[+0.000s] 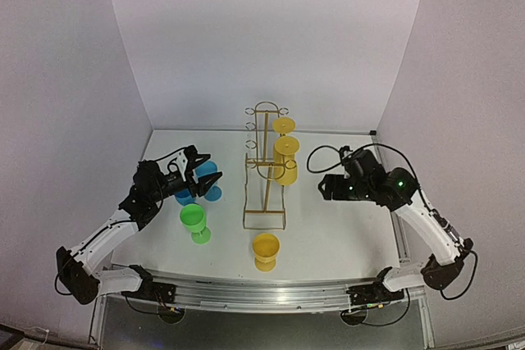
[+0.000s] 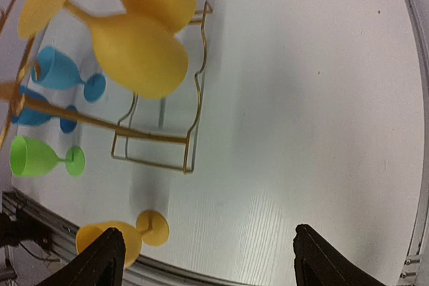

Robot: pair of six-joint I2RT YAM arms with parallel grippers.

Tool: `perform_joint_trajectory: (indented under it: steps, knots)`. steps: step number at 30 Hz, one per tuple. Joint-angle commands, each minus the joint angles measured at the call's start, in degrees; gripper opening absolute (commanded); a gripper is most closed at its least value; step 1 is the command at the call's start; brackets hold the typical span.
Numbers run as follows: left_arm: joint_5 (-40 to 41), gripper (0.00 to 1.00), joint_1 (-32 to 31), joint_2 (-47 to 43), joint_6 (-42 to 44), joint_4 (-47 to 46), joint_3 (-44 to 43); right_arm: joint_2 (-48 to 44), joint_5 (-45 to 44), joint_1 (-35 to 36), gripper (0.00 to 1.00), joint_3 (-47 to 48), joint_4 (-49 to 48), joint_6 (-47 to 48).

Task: Place the wine glass upside down on the wine glass rack

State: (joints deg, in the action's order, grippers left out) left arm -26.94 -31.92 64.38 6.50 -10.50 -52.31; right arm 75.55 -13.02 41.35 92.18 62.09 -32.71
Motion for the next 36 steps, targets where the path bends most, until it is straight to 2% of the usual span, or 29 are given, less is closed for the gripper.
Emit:
perform_joint_trajectory:
  steps: [1, 5, 8, 13, 18, 25, 31, 33, 36]
  knots:
    - [0.6, 0.71, -0.01, -2.17, -1.0, -1.49, 1.52, 0.67, -0.71, 13.22, 0.8, -2.64, 12.21, -7.72]
    - [0.41, 0.72, -0.02, -2.18, -0.92, -1.64, 1.8, 8.24, -0.12, 24.4, 0.79, 0.2, 9.43, -5.82]
    - [0.35, 0.72, -0.05, -1.87, -0.71, -1.87, 1.82, 14.51, -2.34, 28.12, 0.8, 4.2, 6.51, -3.38]
    - [0.69, 0.72, -0.08, -1.67, 0.06, -2.16, 1.79, 20.51, -7.13, 28.87, 0.73, 5.45, 5.18, -3.85]
    - [0.98, 0.72, -0.08, -1.37, 0.26, -2.55, 1.97, 24.82, -4.59, 28.84, 0.7, 5.72, 1.54, -1.55]
    - [1.28, 0.72, -0.03, -0.63, 0.61, -2.99, 1.43, 29.61, -3.92, 27.75, 0.55, 5.44, 0.06, -0.65]
    - [2.03, 0.72, -0.08, -0.68, 1.13, -2.09, 1.07, 31.18, -3.22, 26.29, 0.34, 4.43, -0.52, -0.68]
    - [2.33, 0.72, -0.04, -0.8, 1.14, -1.86, 1.07, 30.91, -3.09, 25.85, 0.24, 3.64, -0.72, -0.75]
    - [2.62, 0.72, -0.02, -0.82, 0.97, -1.68, 1.01, 30.56, -2.38, 25.54, 0.03, 3.28, -1.14, -0.07]
